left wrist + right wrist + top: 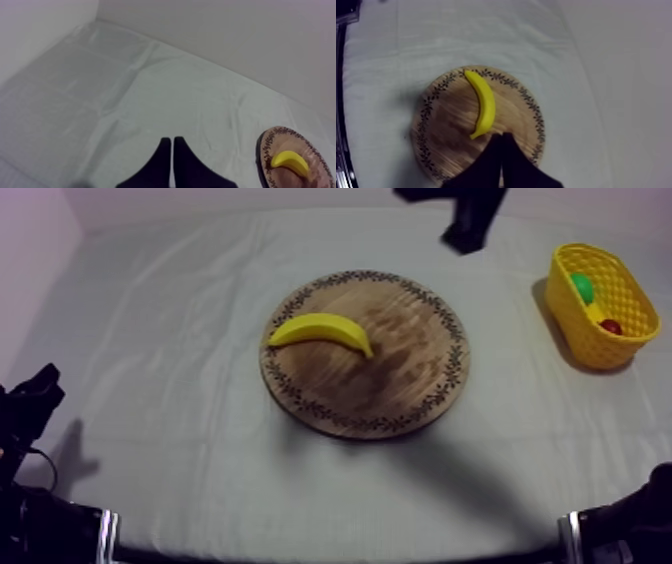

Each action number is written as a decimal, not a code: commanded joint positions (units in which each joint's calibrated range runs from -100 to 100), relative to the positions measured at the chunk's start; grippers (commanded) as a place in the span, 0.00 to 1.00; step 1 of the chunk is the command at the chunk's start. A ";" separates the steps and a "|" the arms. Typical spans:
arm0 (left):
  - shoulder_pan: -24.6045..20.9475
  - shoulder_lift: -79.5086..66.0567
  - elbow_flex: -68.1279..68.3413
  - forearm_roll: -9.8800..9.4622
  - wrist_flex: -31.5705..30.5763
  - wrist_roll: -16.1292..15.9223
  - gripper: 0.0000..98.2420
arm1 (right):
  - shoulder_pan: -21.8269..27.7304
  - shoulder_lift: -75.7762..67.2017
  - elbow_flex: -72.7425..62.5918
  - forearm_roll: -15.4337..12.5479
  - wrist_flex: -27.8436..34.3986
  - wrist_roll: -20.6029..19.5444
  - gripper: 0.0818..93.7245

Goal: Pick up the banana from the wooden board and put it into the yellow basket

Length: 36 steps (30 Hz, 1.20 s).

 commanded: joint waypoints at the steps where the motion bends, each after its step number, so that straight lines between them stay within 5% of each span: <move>1: -0.02 0.03 0.04 0.01 0.03 -0.01 0.00 | -0.31 6.14 0.16 0.40 -0.88 -0.57 0.02; 15: -0.02 0.03 0.04 0.01 0.03 -0.01 0.00 | -1.15 19.00 0.82 2.42 -5.89 -3.60 0.13; 18: -0.02 0.03 0.04 0.01 0.03 -0.01 0.00 | -1.33 20.25 1.25 3.51 -6.91 -4.81 0.27; 22: -0.02 0.03 0.04 0.01 0.03 -0.01 0.00 | -1.19 20.73 1.63 3.37 -7.52 -4.48 0.71; 25: -0.02 0.03 0.04 0.01 0.03 -0.01 0.00 | -0.77 20.24 1.66 1.69 -7.26 -2.50 0.89; 31: -0.02 0.03 0.04 0.01 0.03 -0.01 0.00 | -0.20 19.51 1.12 -1.12 -6.12 0.25 0.94; 36: -0.02 0.03 0.04 0.01 0.03 -0.01 0.00 | -0.79 19.89 1.27 -0.76 -6.51 -0.39 0.94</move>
